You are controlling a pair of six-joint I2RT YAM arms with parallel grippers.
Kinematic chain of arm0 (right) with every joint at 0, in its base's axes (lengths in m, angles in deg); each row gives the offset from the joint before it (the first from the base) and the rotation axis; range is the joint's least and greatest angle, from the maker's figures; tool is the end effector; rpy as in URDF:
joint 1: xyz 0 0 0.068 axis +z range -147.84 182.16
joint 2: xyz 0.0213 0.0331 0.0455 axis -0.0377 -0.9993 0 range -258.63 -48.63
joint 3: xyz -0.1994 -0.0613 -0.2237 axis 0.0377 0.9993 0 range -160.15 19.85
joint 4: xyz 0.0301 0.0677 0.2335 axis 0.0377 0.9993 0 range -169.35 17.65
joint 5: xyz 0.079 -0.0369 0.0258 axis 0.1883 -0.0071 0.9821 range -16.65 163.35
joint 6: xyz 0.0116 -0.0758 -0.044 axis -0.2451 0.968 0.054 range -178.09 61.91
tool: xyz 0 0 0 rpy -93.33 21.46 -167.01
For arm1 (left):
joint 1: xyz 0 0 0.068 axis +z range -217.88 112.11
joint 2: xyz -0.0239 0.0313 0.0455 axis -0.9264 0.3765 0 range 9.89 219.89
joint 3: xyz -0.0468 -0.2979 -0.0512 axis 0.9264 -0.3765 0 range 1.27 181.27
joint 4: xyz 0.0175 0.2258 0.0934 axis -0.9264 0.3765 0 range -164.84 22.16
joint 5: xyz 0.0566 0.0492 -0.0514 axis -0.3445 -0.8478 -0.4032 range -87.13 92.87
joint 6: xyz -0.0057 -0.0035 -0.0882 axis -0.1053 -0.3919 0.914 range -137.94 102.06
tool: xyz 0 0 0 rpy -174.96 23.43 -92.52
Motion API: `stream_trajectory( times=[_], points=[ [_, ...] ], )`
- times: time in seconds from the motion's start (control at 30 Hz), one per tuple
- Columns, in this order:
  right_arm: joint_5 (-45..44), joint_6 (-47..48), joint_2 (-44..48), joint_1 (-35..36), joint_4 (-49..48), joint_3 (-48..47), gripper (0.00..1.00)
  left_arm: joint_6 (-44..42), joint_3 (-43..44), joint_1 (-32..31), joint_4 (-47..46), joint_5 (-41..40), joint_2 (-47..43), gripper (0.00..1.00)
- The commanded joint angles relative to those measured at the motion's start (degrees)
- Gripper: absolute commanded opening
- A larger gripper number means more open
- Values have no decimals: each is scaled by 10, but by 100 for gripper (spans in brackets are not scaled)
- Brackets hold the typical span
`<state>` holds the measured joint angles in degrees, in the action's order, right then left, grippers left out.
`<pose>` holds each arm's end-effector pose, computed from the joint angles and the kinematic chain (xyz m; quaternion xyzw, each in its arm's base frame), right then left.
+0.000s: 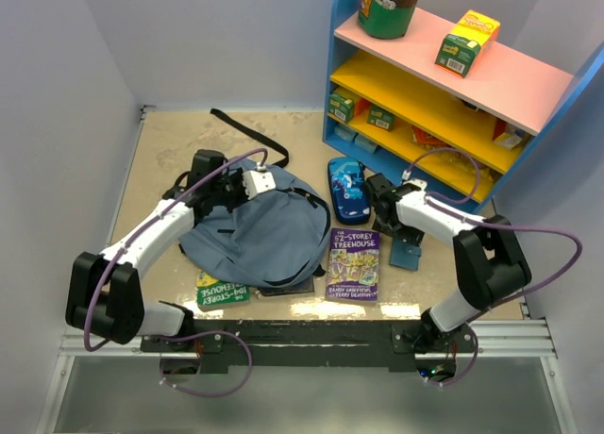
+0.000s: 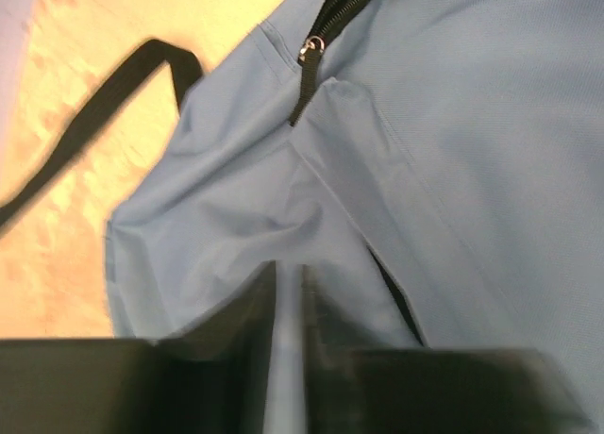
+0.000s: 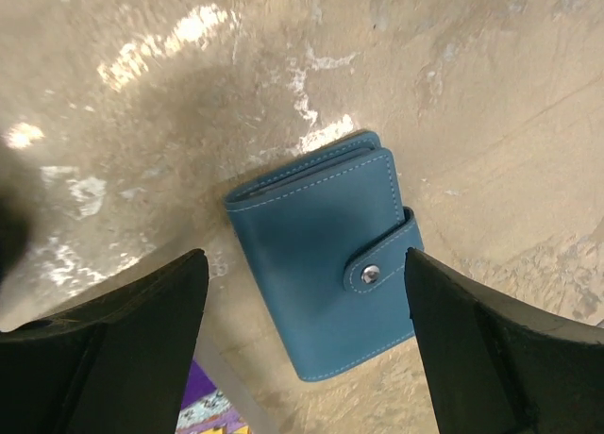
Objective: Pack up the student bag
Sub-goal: Pick up the personal item from the center of the board.
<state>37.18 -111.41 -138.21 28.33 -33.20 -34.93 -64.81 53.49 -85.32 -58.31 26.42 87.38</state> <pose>0.2541 0.0732 0.1954 0.2462 0.9154 -0.1899 0.2556 0.2726 -0.1185 0.2643 0.5461 0.7123 -0.0786 0.4340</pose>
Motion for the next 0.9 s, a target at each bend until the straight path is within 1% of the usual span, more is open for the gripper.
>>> stream_trajectory(
  times=[0.0,0.03,0.07,0.13,0.17,0.23,0.33,0.43,0.47,0.5,0.57,0.8,0.87],
  points=[
    [16,5,-31,-2,14,-3,86,20,-27,-3,-5,-17,11,38],
    [21,9,-38,-2,4,-3,85,20,-41,-3,-23,-25,11,46],
    [25,11,-46,-2,1,-5,84,20,-49,-3,-33,-34,9,57],
    [29,13,-73,-4,-3,-10,81,20,-68,-3,-59,-39,10,61],
    [30,14,-79,-4,-3,-14,77,24,-71,-3,-64,-40,14,62],
    [34,16,-87,-4,-10,-13,74,26,-76,-4,-68,-41,33,63],
    [43,17,-84,-4,-21,-1,69,22,-88,-9,-68,-41,49,69],
    [48,20,-84,-4,-36,16,65,16,-107,-18,-88,-52,55,84],
    [56,22,-87,-3,-40,20,60,15,-110,-24,-91,-55,58,96],
    [58,23,-89,-4,-42,20,59,16,-111,-25,-93,-56,63,100],
    [66,25,-89,-3,-48,20,56,20,-109,-30,-92,-58,81,100],
    [69,28,-76,-3,-48,30,56,2,-122,-39,-125,-89,104,100],
    [73,28,-75,-4,-55,32,54,-6,-124,-39,-130,-100,113,89]
  ],
)
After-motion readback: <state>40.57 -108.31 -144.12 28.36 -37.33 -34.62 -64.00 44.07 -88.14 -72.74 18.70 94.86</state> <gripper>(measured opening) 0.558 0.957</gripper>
